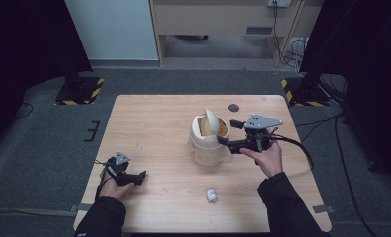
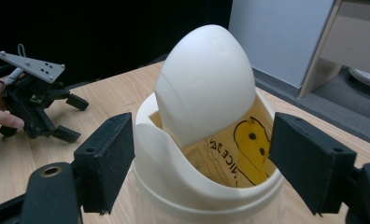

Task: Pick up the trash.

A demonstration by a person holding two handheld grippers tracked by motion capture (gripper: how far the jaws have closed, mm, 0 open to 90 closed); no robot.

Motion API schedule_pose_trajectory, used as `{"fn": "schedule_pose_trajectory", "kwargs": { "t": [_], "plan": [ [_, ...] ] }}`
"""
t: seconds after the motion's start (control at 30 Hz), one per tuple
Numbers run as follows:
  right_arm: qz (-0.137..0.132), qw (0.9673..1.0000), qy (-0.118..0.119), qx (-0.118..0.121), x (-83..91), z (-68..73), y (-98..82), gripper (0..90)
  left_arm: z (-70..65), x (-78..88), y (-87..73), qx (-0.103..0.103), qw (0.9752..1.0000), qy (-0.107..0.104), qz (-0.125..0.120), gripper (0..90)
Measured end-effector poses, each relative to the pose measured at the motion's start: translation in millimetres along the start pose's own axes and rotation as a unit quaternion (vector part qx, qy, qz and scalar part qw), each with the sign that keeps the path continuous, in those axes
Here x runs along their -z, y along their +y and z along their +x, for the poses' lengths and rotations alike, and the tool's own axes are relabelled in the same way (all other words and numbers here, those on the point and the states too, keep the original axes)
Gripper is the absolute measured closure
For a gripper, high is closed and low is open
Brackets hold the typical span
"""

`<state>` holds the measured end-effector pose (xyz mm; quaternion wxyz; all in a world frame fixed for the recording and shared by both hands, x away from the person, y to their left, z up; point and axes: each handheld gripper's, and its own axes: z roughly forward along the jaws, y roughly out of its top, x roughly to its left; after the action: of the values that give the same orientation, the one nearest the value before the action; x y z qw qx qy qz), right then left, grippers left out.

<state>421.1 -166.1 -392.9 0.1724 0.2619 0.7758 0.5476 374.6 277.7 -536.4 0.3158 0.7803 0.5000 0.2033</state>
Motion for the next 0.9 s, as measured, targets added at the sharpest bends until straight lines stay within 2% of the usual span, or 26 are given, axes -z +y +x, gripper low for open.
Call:
{"fn": "schedule_pose_trajectory", "kwargs": {
  "t": [0.23,0.27,0.4,0.6,0.9],
  "plan": [
    [0.0,1.0,-0.001,0.003,11.0,1.8,-4.8,22.6,-0.1,0.0,0.0,0.0,1.0,0.0,0.0,0.0],
    [0.001,1.0,-0.003,0.006,16.9,2.9,-7.6,22.9,-0.1,0.0,0.0,0.0,1.0,0.0,0.0,0.0],
    [-0.002,1.0,-0.003,0.0,24.7,3.3,-14.3,23.3,-0.3,0.0,0.0,0.001,1.0,0.0,0.0,0.0],
    [0.007,1.0,-0.005,0.001,25.5,6.8,-21.3,23.5,-0.4,0.1,0.0,0.001,1.0,0.001,0.0,0.0],
    [0.016,0.9998,0.011,0.009,30.5,22.8,-29.9,24.5,-0.6,0.1,0.0,0.001,1.0,0.001,0.0,0.0]
  ]
}}
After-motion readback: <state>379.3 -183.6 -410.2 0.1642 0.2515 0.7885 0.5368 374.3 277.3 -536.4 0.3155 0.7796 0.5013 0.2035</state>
